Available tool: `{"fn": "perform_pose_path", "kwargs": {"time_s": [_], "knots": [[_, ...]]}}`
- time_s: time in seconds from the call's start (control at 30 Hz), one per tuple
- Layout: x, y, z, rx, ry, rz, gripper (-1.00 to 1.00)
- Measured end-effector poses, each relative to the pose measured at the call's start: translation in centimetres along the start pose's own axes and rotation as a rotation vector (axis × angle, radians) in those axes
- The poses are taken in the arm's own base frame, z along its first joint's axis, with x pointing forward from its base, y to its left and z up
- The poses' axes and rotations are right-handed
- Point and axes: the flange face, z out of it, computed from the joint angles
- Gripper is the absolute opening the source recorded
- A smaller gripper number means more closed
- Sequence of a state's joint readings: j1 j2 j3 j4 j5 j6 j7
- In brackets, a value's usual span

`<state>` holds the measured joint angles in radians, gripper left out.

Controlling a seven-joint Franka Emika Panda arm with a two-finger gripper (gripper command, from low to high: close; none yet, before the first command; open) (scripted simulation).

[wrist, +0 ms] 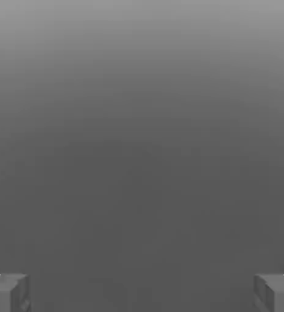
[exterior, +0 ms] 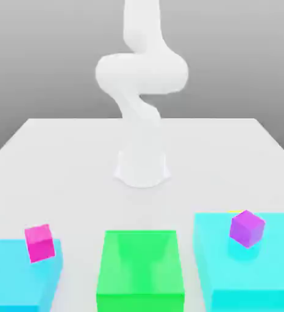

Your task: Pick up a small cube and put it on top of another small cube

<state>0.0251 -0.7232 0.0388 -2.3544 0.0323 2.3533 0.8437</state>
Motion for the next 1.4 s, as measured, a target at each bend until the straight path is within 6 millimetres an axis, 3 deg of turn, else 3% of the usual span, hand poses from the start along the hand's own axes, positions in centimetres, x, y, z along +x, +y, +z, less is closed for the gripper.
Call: {"fn": "perform_pose_path", "kwargs": {"time_s": [0.17, 0.33, 0.5, 0.6, 0.67, 0.87, 0.9, 1.13, 1.33, 1.4], "knots": [[-8.7, -1.0, 12.1, -0.094, -0.178, 0.015, 0.00], [-19.8, 1.0, 21.0, -0.219, -0.320, 0.012, 0.00], [-31.8, 6.4, 26.7, -0.374, -0.428, -0.010, 0.00], [-38.5, 10.8, 28.1, -0.469, -0.472, -0.041, 0.00], [-41.4, 13.4, 28.9, -0.515, -0.485, -0.053, 0.00], [-44.1, 16.6, 32.9, -0.532, -0.489, -0.045, 0.00], [-44.4, 17.1, 33.4, -0.532, -0.489, -0.045, -1.00], [-44.4, 17.1, 33.5, -0.530, -0.488, -0.045, -1.00], [-42.3, 14.6, 29.9, -0.531, -0.486, -0.045, -1.00], [-42.7, 13.4, 28.7, -0.533, -0.489, -0.090, -1.00]]}}
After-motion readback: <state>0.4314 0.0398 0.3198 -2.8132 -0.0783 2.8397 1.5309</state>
